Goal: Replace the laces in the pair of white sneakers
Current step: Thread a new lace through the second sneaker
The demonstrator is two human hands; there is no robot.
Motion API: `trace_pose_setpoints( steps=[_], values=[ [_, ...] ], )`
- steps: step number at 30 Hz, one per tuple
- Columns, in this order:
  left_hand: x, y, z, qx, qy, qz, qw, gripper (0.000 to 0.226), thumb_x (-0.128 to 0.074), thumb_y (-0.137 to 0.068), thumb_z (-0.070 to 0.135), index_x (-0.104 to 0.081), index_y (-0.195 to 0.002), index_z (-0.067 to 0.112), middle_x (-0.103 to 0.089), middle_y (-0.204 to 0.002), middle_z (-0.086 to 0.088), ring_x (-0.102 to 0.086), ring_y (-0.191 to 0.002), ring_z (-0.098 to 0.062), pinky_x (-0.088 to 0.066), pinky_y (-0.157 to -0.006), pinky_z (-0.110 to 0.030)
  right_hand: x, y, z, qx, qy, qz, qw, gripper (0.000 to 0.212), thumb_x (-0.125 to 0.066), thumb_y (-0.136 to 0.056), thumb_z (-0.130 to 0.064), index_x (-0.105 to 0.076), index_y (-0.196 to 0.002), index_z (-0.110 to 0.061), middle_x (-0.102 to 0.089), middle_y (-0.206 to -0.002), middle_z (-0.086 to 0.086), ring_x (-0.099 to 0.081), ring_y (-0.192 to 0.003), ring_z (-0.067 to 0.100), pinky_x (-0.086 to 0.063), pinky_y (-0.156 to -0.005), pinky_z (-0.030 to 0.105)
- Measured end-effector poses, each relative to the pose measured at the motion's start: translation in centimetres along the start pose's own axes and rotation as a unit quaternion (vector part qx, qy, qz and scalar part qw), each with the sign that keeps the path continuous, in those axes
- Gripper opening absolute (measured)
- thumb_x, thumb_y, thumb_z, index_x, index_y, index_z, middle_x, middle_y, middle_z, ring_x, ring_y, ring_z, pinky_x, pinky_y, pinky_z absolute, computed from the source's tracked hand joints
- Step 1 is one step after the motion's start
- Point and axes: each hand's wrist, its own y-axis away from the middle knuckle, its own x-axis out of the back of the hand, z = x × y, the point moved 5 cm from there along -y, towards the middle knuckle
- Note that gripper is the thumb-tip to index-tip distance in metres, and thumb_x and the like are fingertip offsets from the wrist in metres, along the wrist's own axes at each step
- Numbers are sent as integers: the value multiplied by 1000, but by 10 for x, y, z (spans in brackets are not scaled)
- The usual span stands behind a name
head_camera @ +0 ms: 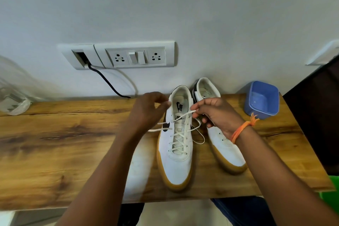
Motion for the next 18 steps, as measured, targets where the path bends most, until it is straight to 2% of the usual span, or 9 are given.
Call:
trace_pose_setpoints(
  steps=[2,5,9,12,14,15,16,17,18],
  values=[
    [-23,4,13,2,186,-109,976,20,-66,-94,29,-66,-112,20,-73,-97,-2,-61,-58,-14,-42,-52,-24,-7,2,-3,14,6,-35,999,17,-58,-87,-2,-72,-95,-5,-74,-79,10,-47,-53,10,-37,-49,24],
    [-41,9,18,-1,244,-190,951,22,-68,-93,22,-66,-111,10,-72,-83,-6,-58,-50,-16,-39,-46,-24,-10,4,-6,37,0,-64,997,11,-65,-85,-4,-71,-94,-4,-73,-75,9,-52,-56,10,-41,-50,23],
    [-28,6,6,33,230,-160,959,10,-72,-88,13,-72,-88,2,-69,-71,-12,-47,-48,-13,-37,-45,-21,-1,3,-5,29,-1,-69,997,11,-66,-86,-3,-69,-97,-1,-75,-80,12,-56,-58,12,-45,-51,24],
    [-13,3,-5,40,175,-152,972,9,-75,-86,14,-75,-83,6,-72,-73,-15,-51,-44,-10,-40,-46,-22,6,3,-3,25,5,-61,998,12,-66,-86,0,-70,-97,2,-75,-81,14,-58,-59,13,-48,-53,25],
    [-10,2,-9,15,90,-141,986,8,-77,-84,23,-77,-81,16,-75,-77,-6,-66,-60,-17,-52,-61,-32,7,3,-3,27,16,-66,997,12,-64,-87,1,-70,-97,1,-75,-81,13,-61,-61,13,-50,-56,25],
    [-9,2,-8,7,59,-130,990,8,-78,-83,27,-78,-83,19,-76,-80,-1,-69,-70,-15,-54,-67,-32,4,3,-3,28,22,-74,997,11,-64,-87,0,-70,-97,0,-75,-81,12,-63,-63,14,-51,-58,26],
    [-10,3,-5,4,50,-115,992,12,-79,-82,30,-77,-89,21,-75,-84,4,-69,-70,-7,-53,-64,-26,1,4,-4,31,30,-84,996,11,-64,-88,0,-70,-96,-2,-76,-81,11,-64,-66,14,-52,-59,26],
    [-12,4,-1,6,73,-110,991,18,-79,-82,30,-75,-97,20,-74,-88,6,-65,-61,-2,-50,-55,-18,-3,5,-4,37,39,-94,994,11,-65,-88,-2,-71,-96,-4,-76,-82,10,-66,-68,14,-52,-60,25],
    [-16,5,4,16,125,-119,985,24,-78,-83,28,-72,-104,17,-73,-91,3,-58,-51,-1,-45,-48,-17,-8,6,-5,45,46,-105,992,10,-66,-88,-3,-71,-96,-6,-76,-84,9,-67,-70,14,-51,-60,24]
  ],
)
